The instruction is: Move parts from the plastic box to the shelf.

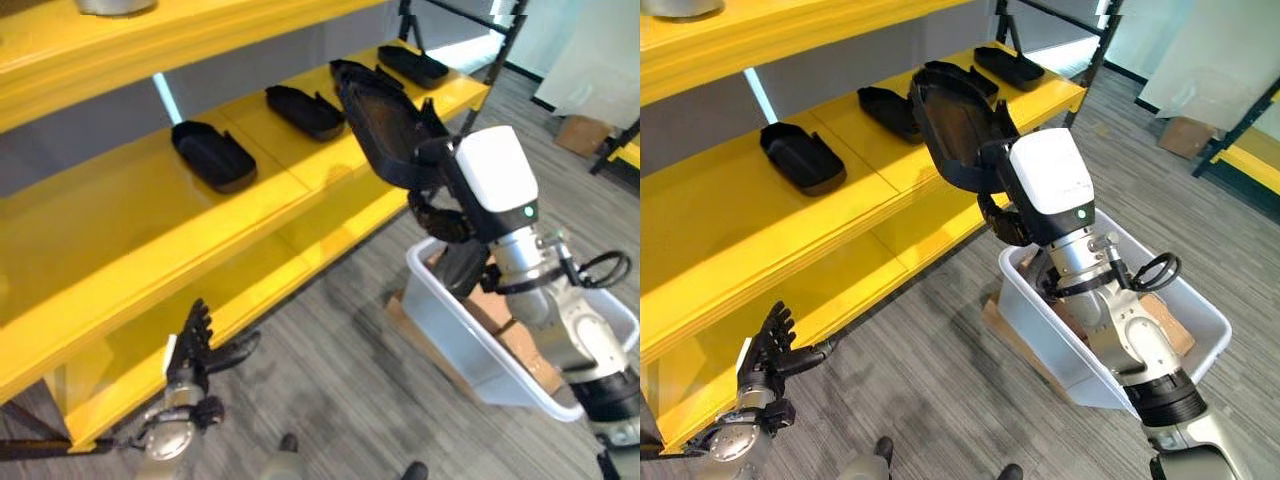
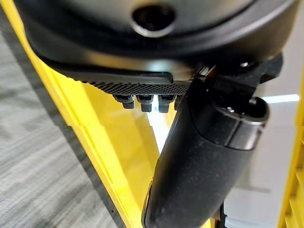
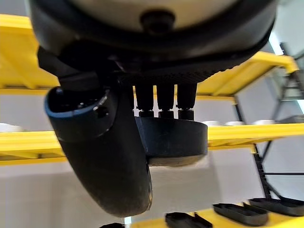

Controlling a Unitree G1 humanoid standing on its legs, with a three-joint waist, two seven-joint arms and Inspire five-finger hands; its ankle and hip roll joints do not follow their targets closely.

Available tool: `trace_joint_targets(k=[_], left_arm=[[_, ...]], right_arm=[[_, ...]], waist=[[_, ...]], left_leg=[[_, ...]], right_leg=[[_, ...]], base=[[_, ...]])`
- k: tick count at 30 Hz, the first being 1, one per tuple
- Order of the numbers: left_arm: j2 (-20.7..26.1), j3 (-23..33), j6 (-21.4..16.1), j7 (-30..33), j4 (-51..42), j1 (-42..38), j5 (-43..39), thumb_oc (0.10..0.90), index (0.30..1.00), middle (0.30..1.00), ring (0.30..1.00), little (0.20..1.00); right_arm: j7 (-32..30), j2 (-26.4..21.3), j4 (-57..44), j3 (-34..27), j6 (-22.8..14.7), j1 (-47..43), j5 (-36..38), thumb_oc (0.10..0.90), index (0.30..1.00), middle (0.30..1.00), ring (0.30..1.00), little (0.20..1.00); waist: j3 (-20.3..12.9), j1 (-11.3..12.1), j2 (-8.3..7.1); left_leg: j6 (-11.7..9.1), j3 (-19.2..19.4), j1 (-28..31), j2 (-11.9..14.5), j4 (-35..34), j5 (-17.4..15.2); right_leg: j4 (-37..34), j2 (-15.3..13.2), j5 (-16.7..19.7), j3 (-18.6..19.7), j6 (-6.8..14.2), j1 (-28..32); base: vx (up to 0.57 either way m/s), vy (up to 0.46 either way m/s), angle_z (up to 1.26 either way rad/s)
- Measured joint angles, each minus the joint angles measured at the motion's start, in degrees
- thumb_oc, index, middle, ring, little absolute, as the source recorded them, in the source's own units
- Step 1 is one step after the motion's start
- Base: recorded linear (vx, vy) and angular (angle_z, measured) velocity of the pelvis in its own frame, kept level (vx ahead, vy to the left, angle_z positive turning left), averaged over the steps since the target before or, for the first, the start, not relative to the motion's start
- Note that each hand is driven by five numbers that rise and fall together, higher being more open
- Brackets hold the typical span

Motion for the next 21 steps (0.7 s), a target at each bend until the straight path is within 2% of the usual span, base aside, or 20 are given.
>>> trace_joint_targets(k=[2,8,10,11,12,13,14,15,17,18,19,20,21], left_arm=[[0.03,-0.11,0.02,0.00,0.00,0.32,0.16,0.900,1.000,1.000,1.000,1.000],[0.36,-0.21,-0.01,-0.10,-0.08,-0.44,0.22,0.900,1.000,1.000,1.000,1.000],[0.54,-0.26,-0.02,-0.01,-0.02,-0.82,0.25,0.900,1.000,1.000,1.000,1.000],[0.59,-0.38,0.03,0.01,0.40,-1.33,0.26,0.900,1.000,1.000,1.000,1.000],[0.72,-0.73,0.02,0.11,0.97,-2.22,0.27,0.900,1.000,1.000,1.000,1.000],[1.61,-0.99,-0.12,0.27,1.64,-3.28,0.27,0.900,1.000,1.000,1.000,1.000],[3.43,-1.47,-0.27,1.06,3.49,-4.93,0.26,0.900,1.000,1.000,1.000,1.000],[4.31,-1.47,-0.22,1.34,5.10,-6.00,0.25,0.900,1.000,1.000,1.000,1.000],[4.33,-1.39,-0.21,1.46,5.99,-6.17,0.26,0.900,1.000,1.000,1.000,1.000],[4.30,-1.39,-0.27,1.51,5.84,-5.80,0.26,0.900,1.000,1.000,1.000,1.000],[4.20,-1.99,-0.28,1.37,5.70,-5.43,0.27,0.900,1.000,1.000,1.000,1.000],[3.67,-2.41,-0.28,1.37,5.27,-4.62,0.28,0.900,1.000,1.000,1.000,1.000],[2.91,-2.76,-0.29,1.43,4.79,-4.26,0.27,0.900,1.000,1.000,1.000,1.000]], right_arm=[[0.28,1.92,0.00,0.68,0.32,-0.69,-0.02,0.400,0.300,0.300,0.300,0.300],[1.14,1.98,0.74,2.46,1.56,-2.38,-0.77,0.400,0.300,0.300,0.300,0.300],[1.15,1.94,0.86,2.61,1.60,-2.38,-2.28,0.400,0.300,0.300,0.300,0.300],[1.15,1.92,1.25,2.73,1.62,-2.23,-2.32,0.400,0.300,0.300,0.300,0.300],[1.65,1.24,1.36,2.77,1.81,-1.72,-2.33,0.400,0.300,0.300,0.300,0.300],[1.73,0.16,1.34,2.78,1.62,-1.28,-2.33,0.400,0.300,0.300,0.300,0.300],[1.86,0.00,1.41,2.78,1.15,-0.98,-2.32,0.400,0.300,0.300,0.300,0.300],[2.19,0.02,1.45,2.81,0.66,-0.98,-2.29,0.400,0.300,0.300,0.300,0.300],[2.95,0.02,1.35,3.34,-0.45,-1.20,-2.24,0.400,0.300,0.300,0.300,0.300],[2.93,0.01,0.93,3.92,-0.68,-1.55,-2.18,0.400,0.300,0.300,0.300,0.300],[2.91,-0.03,0.33,4.11,-0.78,-1.60,-2.11,0.400,0.300,0.300,0.300,0.300],[2.91,-0.14,0.04,4.56,-1.11,-2.13,-2.08,0.400,0.300,0.300,0.300,0.300],[2.67,-0.83,-0.46,4.60,-1.42,-2.38,-2.06,0.400,0.300,0.300,0.300,0.300]], waist=[[-0.44,0.09,-0.87],[-1.34,0.59,-2.89],[-1.48,0.33,-3.17],[-1.49,-1.01,-3.03],[-1.56,-3.51,-2.22],[-1.58,-5.34,-1.90],[-1.23,-6.14,-1.31],[-1.23,-6.23,-1.35],[-1.17,-6.11,-1.43],[-1.07,-6.14,-1.27],[-1.02,-6.41,-1.18],[-1.16,-6.45,-1.50],[-1.35,-6.86,-1.78]], left_leg=[[0.16,-0.24,-1.87,-0.19,2.40,-0.68],[1.80,-0.51,-8.78,-2.07,11.98,-5.00],[3.60,-0.83,-12.03,-3.33,15.94,-6.90],[4.05,-1.99,-13.08,-4.15,16.44,-6.91],[5.01,-5.07,-13.50,-5.22,15.88,-5.74],[5.86,-8.31,-13.51,-5.88,13.91,-3.48],[5.85,-10.39,-12.92,-5.32,11.08,-1.41],[5.79,-11.02,-11.98,-4.69,8.87,-0.17],[5.99,-11.24,-9.84,-4.61,5.30,1.45],[6.14,-11.22,-8.92,-4.67,3.95,1.89],[6.14,-11.29,-8.20,-5.25,3.42,1.90],[6.10,-11.32,-7.48,-5.95,2.85,1.86],[5.64,-12.12,-7.47,-7.00,2.70,1.80]], right_leg=[[-0.32,-0.10,0.09,-0.18,0.03,-0.27],[-1.47,-1.69,0.42,0.19,0.40,-1.42],[-1.30,-2.80,0.55,1.15,0.55,-2.13],[0.04,-3.77,1.86,2.59,1.55,-2.29],[3.95,-3.96,2.06,10.03,0.93,-4.04],[9.47,-2.33,-1.21,22.38,1.34,-7.29],[9.53,3.47,-8.63,36.42,5.70,-8.54],[8.57,7.14,-11.24,40.68,6.51,-9.40],[7.32,11.28,-12.46,40.29,5.27,-11.40],[6.80,14.12,-12.38,39.27,4.73,-12.91],[5.15,15.76,-11.59,37.88,3.62,-13.64],[3.77,16.53,-10.54,36.36,2.34,-14.55],[2.87,16.74,-9.91,36.35,2.02,-14.71]], base=[[-0.06,0.171,0.05],[0.01,0.144,0.05],[0.07,0.100,0.26],[0.11,0.109,0.83],[0.11,0.099,1.24],[0.14,0.078,1.25],[0.09,0.022,0.88],[0.10,-0.015,0.48],[0.12,-0.050,0.14],[0.14,-0.088,0.18],[0.04,-0.077,0.26],[0.08,-0.134,0.36],[0.08,-0.252,0.98]])
